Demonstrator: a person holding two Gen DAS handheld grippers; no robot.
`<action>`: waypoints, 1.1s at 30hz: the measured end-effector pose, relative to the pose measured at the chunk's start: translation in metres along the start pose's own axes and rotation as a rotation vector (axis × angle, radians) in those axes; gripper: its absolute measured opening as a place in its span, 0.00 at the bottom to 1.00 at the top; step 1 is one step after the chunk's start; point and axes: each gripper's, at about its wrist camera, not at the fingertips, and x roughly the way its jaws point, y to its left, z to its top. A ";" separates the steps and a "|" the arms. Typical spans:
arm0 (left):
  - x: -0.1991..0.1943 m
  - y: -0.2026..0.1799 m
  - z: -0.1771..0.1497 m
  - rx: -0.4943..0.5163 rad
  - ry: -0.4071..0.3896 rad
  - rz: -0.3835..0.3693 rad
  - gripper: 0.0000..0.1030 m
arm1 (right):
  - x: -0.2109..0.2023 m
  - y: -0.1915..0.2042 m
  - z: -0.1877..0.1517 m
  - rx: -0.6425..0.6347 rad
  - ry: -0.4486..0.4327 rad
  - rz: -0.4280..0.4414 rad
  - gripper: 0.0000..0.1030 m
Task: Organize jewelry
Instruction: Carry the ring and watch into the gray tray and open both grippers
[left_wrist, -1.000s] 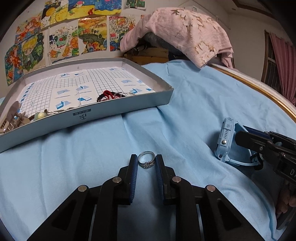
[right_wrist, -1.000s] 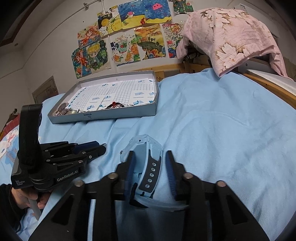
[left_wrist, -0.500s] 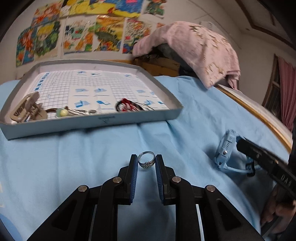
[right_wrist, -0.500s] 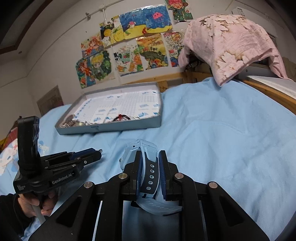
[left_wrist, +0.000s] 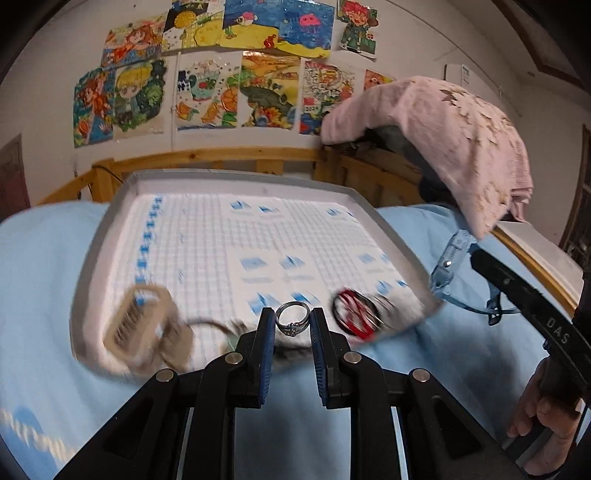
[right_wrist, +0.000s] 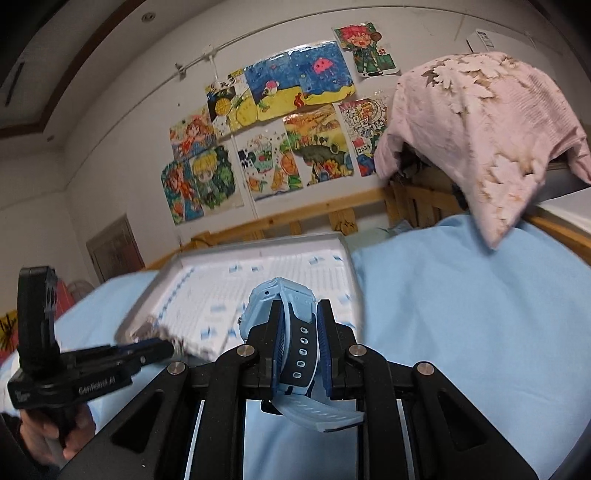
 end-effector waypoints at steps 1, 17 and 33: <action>0.003 0.002 0.001 -0.002 -0.006 0.004 0.18 | 0.013 0.002 0.001 0.000 0.004 -0.002 0.15; 0.045 0.013 -0.011 -0.056 0.031 0.013 0.18 | 0.074 0.006 -0.030 -0.024 0.091 0.007 0.18; 0.030 0.010 -0.011 -0.098 -0.013 0.033 0.71 | 0.046 -0.009 -0.030 0.012 -0.010 0.027 0.56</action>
